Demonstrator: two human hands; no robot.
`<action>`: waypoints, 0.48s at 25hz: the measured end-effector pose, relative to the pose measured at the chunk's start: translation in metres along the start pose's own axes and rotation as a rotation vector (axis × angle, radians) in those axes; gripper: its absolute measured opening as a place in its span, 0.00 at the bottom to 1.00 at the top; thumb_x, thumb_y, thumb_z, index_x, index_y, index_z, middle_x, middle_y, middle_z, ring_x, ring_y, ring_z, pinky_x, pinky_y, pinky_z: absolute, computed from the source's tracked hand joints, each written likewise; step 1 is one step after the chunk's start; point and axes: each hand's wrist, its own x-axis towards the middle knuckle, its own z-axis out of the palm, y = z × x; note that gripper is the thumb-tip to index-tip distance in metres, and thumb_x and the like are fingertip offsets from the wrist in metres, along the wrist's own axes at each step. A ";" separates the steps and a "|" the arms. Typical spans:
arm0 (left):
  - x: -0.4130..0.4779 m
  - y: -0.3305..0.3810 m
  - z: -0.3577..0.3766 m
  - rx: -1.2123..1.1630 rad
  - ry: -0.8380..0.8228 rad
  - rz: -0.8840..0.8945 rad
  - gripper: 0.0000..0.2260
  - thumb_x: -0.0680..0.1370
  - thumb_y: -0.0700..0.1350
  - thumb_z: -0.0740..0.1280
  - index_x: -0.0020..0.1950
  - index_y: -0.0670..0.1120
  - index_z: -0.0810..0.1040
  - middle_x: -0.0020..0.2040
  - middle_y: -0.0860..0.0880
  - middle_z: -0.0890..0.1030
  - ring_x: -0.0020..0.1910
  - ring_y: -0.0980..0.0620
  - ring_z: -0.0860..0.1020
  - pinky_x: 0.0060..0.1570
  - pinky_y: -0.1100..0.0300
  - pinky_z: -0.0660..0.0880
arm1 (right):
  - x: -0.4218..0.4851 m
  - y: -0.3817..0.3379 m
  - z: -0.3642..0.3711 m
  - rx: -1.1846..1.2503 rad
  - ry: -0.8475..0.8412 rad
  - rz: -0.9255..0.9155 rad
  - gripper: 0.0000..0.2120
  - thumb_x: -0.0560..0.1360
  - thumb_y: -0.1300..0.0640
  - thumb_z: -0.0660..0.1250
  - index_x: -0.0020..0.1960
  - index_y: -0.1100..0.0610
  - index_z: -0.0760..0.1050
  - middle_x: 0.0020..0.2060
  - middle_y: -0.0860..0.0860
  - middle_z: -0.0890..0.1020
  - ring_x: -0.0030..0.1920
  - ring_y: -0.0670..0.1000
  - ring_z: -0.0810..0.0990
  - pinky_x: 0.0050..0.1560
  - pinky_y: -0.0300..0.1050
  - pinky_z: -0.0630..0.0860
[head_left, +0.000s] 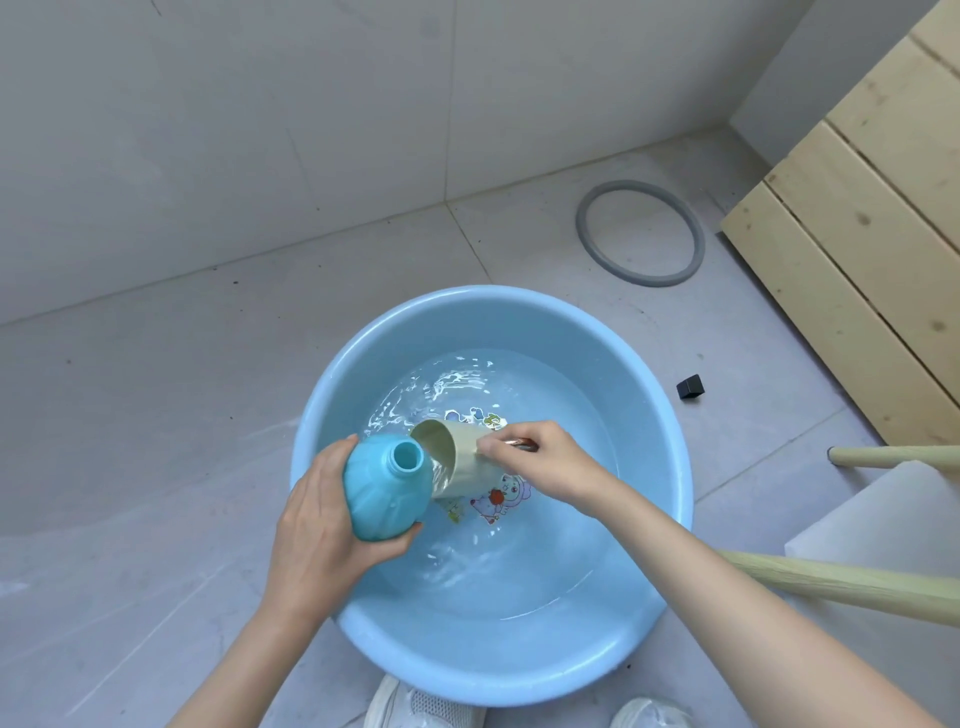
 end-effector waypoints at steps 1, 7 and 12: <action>0.000 0.000 0.000 0.003 0.002 -0.001 0.41 0.59 0.66 0.67 0.66 0.45 0.64 0.60 0.45 0.76 0.56 0.51 0.72 0.51 0.57 0.72 | -0.003 0.003 -0.004 0.043 0.012 0.007 0.06 0.74 0.47 0.69 0.45 0.47 0.83 0.39 0.42 0.81 0.44 0.45 0.78 0.51 0.41 0.76; -0.001 0.000 -0.001 0.010 -0.007 -0.008 0.42 0.59 0.67 0.67 0.66 0.45 0.65 0.60 0.45 0.76 0.56 0.51 0.71 0.52 0.57 0.71 | -0.033 0.000 -0.035 0.327 0.178 -0.008 0.08 0.77 0.55 0.66 0.49 0.56 0.83 0.50 0.58 0.84 0.49 0.52 0.82 0.58 0.44 0.78; -0.001 0.000 0.000 0.029 -0.010 -0.023 0.42 0.59 0.67 0.67 0.66 0.45 0.66 0.59 0.47 0.76 0.55 0.52 0.72 0.51 0.58 0.71 | -0.067 -0.028 -0.059 0.566 0.261 -0.089 0.12 0.76 0.56 0.64 0.40 0.55 0.85 0.40 0.53 0.85 0.42 0.51 0.83 0.49 0.41 0.80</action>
